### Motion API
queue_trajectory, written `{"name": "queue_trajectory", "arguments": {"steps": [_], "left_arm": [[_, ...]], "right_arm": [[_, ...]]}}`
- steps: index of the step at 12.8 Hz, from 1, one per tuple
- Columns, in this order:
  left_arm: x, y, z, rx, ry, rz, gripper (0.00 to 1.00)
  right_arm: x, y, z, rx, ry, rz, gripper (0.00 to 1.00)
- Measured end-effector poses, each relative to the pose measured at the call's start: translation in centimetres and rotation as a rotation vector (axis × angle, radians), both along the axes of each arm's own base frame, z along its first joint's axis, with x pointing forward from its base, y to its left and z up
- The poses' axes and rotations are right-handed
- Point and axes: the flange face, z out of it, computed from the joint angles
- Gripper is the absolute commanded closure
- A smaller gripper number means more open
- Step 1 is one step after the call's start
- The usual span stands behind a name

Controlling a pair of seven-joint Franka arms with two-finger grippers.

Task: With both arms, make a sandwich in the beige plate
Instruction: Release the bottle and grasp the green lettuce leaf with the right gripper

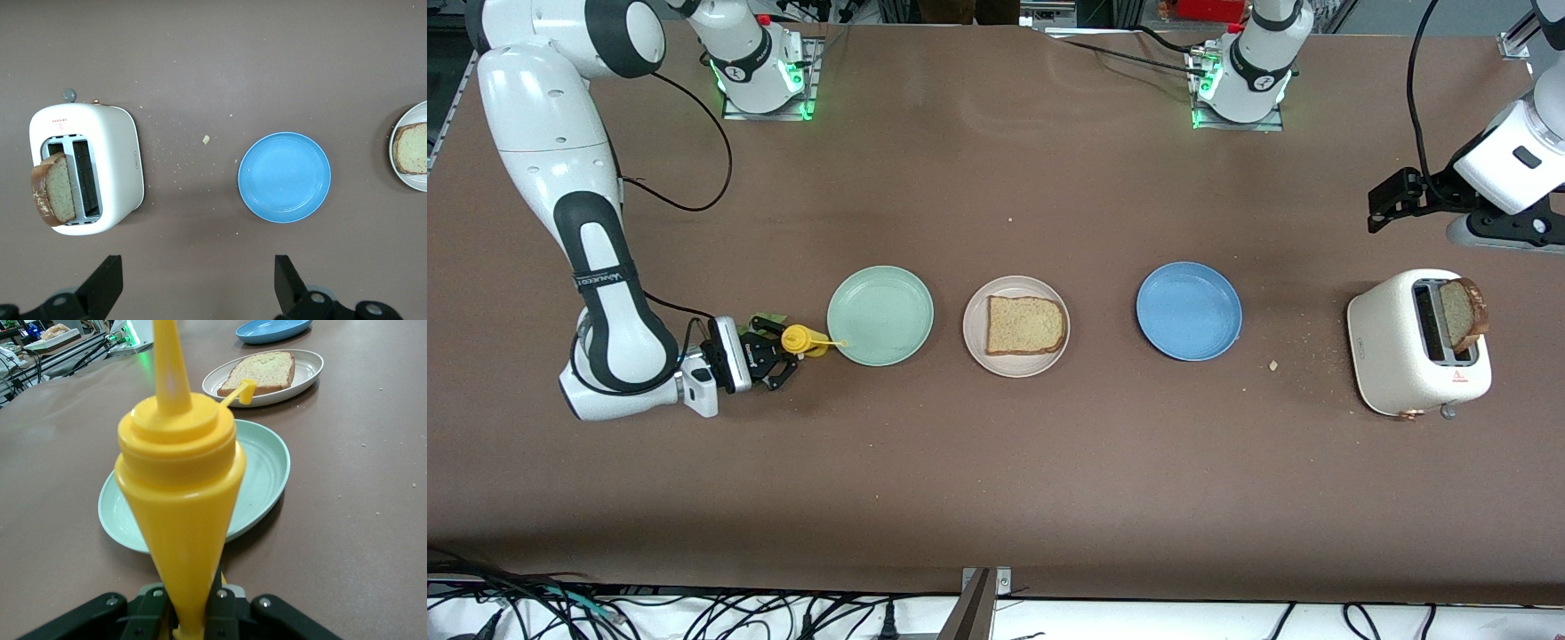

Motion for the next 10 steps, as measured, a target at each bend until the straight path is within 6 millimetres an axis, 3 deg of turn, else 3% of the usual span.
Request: {"name": "queue_trajectory", "arguments": {"steps": [1, 2, 3, 7, 10], "left_arm": [[0.0, 0.0, 0.0, 0.000, 0.000, 0.000, 0.00], [0.0, 0.0, 0.0, 0.000, 0.000, 0.000, 0.00], [0.0, 0.0, 0.0, 0.000, 0.000, 0.000, 0.00], [0.0, 0.0, 0.0, 0.000, 0.000, 0.000, 0.00], [0.0, 0.0, 0.0, 0.000, 0.000, 0.000, 0.00]], "right_arm": [[-0.1, 0.0, -0.1, 0.002, 0.002, -0.002, 0.59], [-0.1, 0.1, -0.2, 0.006, 0.006, -0.006, 0.23], [-0.2, 0.1, -0.2, 0.009, 0.008, -0.008, 0.00], [-0.3, 0.0, -0.6, 0.020, -0.005, -0.007, 0.00], [0.1, -1.2, 0.4, -0.012, -0.028, -0.008, 0.00]]}}
